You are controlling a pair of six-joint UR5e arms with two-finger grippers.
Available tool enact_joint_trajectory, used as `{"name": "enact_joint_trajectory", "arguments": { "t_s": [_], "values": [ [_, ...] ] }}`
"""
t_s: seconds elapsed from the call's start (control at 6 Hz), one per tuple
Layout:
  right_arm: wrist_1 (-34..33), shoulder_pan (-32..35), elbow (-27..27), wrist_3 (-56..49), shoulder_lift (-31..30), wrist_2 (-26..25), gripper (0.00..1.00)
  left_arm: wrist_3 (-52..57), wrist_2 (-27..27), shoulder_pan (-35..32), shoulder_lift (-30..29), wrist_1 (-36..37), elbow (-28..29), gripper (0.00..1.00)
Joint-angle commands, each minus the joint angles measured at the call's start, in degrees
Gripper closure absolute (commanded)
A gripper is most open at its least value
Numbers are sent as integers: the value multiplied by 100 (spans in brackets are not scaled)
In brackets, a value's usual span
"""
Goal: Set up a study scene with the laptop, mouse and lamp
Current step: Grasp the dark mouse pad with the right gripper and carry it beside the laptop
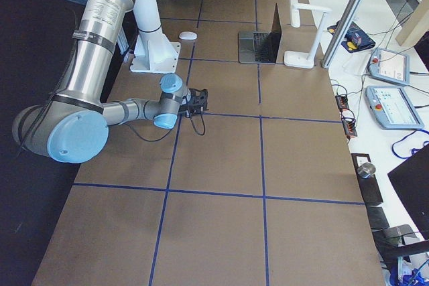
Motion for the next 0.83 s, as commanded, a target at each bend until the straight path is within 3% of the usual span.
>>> {"name": "enact_joint_trajectory", "arguments": {
  "t_s": [0.0, 0.33, 0.67],
  "values": [
    [-1388, 497, -241, 1, 1514, 24, 100, -12, -6, 0, 0, 0, -52, 0],
    [-2701, 1226, -775, -34, 2993, 443, 100, -12, -6, 0, 0, 0, -52, 0],
    [-2777, 1509, -2456, -16, 4669, 472, 100, -12, -15, -9, 0, 0, -69, 0]
  ]
}}
